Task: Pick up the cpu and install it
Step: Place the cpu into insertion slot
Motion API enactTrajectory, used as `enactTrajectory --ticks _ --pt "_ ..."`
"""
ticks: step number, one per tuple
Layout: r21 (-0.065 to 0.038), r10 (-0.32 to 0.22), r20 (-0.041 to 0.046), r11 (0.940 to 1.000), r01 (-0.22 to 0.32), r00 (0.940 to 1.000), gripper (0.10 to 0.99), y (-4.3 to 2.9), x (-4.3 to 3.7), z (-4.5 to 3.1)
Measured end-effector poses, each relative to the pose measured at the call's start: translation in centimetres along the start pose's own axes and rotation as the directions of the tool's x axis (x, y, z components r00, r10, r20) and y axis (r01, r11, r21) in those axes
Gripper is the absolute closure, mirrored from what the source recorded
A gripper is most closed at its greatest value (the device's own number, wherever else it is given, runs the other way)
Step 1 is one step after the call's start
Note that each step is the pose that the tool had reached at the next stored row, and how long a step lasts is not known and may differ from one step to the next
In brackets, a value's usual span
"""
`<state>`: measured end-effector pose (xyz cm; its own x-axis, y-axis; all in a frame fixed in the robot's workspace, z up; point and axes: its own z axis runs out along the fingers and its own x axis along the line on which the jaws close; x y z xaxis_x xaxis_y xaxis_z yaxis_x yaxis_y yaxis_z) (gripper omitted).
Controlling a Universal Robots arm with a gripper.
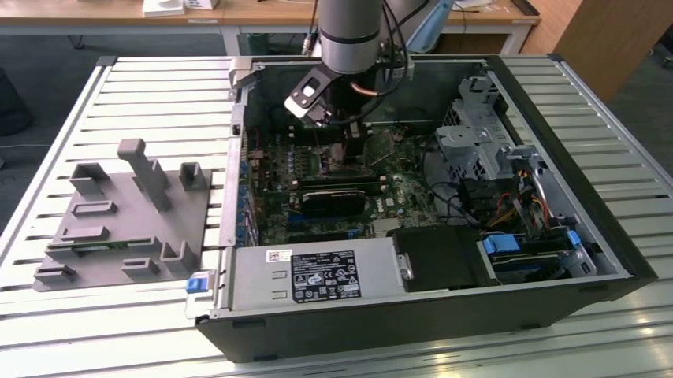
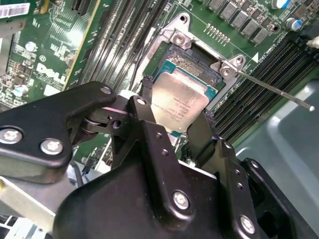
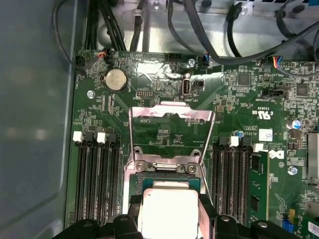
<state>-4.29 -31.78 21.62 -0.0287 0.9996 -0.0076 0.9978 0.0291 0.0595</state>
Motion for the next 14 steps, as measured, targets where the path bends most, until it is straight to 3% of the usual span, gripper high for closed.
enactTrajectory --ticks 8,14 --pt "0.0 0.0 -0.0007 1.0 0.0 1.0 0.553 -0.14 0.28 0.99" --pt "0.0 0.005 -0.0005 1.0 -0.005 1.0 0.553 -0.28 0.3 1.28"
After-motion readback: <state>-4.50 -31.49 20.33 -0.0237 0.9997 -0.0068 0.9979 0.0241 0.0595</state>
